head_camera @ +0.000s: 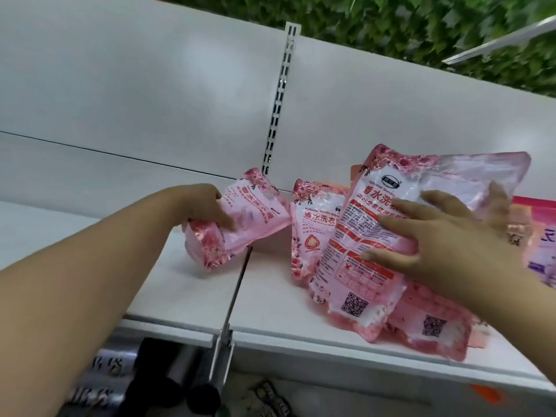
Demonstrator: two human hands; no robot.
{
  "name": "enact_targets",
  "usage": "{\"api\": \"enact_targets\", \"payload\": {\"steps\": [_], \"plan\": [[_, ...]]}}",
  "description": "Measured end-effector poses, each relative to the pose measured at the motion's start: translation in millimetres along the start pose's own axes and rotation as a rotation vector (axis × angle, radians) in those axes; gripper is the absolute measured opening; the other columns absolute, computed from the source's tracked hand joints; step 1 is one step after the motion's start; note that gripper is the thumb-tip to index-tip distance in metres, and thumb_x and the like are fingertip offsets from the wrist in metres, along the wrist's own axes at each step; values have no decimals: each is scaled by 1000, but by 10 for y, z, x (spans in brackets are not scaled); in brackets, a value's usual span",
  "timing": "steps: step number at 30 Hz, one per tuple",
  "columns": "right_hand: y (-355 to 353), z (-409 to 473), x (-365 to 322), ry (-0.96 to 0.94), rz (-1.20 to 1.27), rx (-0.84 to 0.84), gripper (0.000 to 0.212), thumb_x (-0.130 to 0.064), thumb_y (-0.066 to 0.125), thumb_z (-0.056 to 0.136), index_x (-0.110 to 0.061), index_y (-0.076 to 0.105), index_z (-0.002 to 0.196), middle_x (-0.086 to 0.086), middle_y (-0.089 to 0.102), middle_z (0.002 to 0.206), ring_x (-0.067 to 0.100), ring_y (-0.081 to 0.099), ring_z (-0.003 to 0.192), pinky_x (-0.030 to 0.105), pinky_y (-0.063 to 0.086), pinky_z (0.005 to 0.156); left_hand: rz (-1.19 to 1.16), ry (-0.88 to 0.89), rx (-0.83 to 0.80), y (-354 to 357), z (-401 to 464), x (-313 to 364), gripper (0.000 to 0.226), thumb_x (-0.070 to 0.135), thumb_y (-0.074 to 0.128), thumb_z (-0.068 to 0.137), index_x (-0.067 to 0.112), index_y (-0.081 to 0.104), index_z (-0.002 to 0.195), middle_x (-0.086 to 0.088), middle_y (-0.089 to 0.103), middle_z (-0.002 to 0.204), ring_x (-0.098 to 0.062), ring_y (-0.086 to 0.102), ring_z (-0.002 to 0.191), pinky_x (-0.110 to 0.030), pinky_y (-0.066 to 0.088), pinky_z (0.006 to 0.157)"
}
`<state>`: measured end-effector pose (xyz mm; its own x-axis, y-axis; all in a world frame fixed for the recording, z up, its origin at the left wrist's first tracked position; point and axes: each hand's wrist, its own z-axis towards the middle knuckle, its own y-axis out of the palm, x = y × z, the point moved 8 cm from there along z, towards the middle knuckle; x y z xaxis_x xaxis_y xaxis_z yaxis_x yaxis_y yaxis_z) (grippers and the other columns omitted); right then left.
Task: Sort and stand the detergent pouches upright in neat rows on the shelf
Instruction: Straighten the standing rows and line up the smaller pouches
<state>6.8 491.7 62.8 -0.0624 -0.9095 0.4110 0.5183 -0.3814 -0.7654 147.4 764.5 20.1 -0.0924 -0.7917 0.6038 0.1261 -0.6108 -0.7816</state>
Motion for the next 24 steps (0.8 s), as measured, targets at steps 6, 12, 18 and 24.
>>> {"api": "enact_targets", "payload": {"steps": [6, 12, 18, 24], "plan": [[30, -22, 2, 13, 32, 18, 95, -88, -12, 53, -54, 11, 138, -23, 1, 153, 12, -1, 143, 61, -12, 107, -446, 91, 331, -151, -167, 201, 57, 34, 78, 70, 13, 47, 113, -8, 62, 102, -25, 64, 87, -39, 55, 73], [69, 2, 82, -4, -22, 29, 111, -79, -27, 35, -53, 1, 139, -24, -7, 152, 12, -6, 142, 60, -25, 98, -350, -59, 550, 219, 168, 424, 82, 49, 69, 73, 20, 19, 131, -14, 35, 124, -32, 43, 113, -45, 41, 97], [64, -37, 138, -13, -95, 78, 106, -77, -28, 35, -54, -6, 137, -27, -15, 138, 15, -4, 143, 52, -44, 71, -691, -299, 321, 960, 532, 283, 90, 49, 63, 79, 15, 5, 138, -19, 35, 131, -35, 43, 118, -42, 41, 99], [184, -57, 222, 54, 77, 169, 71, -77, 16, 82, -36, 71, 100, -3, 69, 107, 31, 66, 98, 47, 7, 103, -951, -269, 230, 1110, 700, 500, 78, 46, 49, 90, 9, 5, 143, -23, 32, 142, -41, 32, 130, -49, 30, 108]]}}
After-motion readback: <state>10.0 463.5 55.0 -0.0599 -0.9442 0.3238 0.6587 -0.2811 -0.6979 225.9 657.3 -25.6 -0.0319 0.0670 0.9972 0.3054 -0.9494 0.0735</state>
